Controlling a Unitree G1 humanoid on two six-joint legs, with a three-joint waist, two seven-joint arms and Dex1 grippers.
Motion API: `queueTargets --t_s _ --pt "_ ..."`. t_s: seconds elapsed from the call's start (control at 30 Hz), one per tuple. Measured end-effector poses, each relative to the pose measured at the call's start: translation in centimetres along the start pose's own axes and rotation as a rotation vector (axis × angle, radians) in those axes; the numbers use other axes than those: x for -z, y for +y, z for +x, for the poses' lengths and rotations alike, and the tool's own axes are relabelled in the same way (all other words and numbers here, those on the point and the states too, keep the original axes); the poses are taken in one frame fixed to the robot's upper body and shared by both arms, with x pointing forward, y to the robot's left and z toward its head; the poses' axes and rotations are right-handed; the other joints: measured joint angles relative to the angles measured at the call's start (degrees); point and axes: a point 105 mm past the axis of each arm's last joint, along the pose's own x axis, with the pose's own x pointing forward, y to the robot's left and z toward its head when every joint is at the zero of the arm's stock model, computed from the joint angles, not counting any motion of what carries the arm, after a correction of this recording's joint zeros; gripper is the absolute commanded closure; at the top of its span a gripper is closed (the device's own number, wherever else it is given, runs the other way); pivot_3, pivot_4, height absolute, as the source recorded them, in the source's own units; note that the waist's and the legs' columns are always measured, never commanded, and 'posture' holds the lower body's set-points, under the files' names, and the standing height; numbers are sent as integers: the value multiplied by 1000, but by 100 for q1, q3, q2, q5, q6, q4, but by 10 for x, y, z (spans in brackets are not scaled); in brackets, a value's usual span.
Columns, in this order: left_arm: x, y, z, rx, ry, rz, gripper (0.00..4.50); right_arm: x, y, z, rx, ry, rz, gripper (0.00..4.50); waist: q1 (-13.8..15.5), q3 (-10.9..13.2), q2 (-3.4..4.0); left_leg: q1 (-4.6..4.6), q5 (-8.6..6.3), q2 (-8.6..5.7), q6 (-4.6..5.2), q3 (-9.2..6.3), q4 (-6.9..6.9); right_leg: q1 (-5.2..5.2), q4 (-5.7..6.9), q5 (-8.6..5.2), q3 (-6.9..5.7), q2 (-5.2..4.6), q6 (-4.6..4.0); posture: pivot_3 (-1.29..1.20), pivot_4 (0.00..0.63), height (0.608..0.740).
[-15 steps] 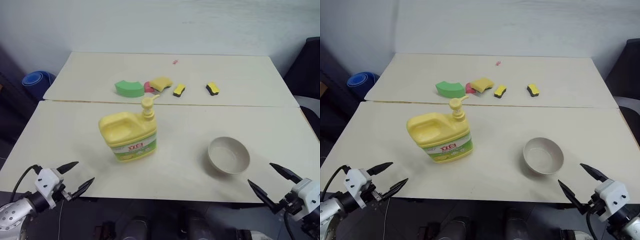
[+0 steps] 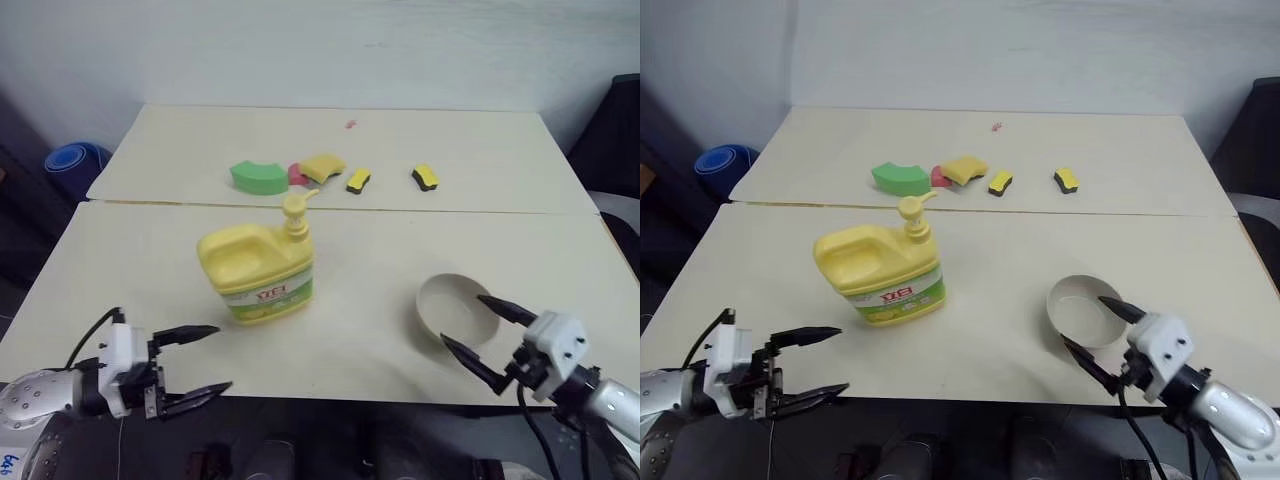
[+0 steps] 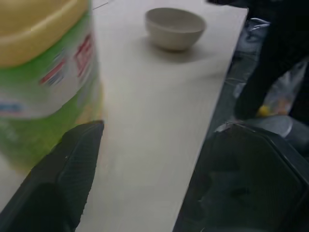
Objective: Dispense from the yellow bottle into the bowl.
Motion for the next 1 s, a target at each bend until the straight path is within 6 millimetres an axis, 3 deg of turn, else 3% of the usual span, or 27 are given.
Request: queueTargets --t_s 0.4,0.5,0.7,0.83,0.87,1.0 --pt "-21 0 19 -7 -9 29 42 48 22 40 -23 179 92 0 -26 1 -3 0 4 -2 -5 4 2 -2 4 1 1 8 1 0 150 740" --pt "-26 -2 22 -7 -15 21 0 58 20 47 -23 200 78 620 -22 1 -3 2 5 -2 -4 6 2 -2 6 1 4 9 1 0 150 740" --pt "-36 3 25 -18 -40 8 0 65 15 59 -24 207 43 2817 -21 1 -3 4 7 -2 -7 6 3 -2 10 1 4 12 1 0 150 740" --pt "-49 4 28 -8 -76 12 0 55 12 67 -40 179 2 4144 -31 1 -3 6 9 -2 -10 7 4 -3 14 1 6 12 2 0 150 740" --pt "-57 6 28 -12 -94 15 182 47 8 68 -52 164 -34 4425 -41 1 -3 9 9 -1 -11 10 4 -2 16 1 10 13 2 0 150 740" --pt "-85 10 28 -3 -180 8 1262 36 6 67 -138 164 -92 4500 -29 3 -4 8 10 3 -13 10 4 -3 16 1 10 17 1 0 150 740"
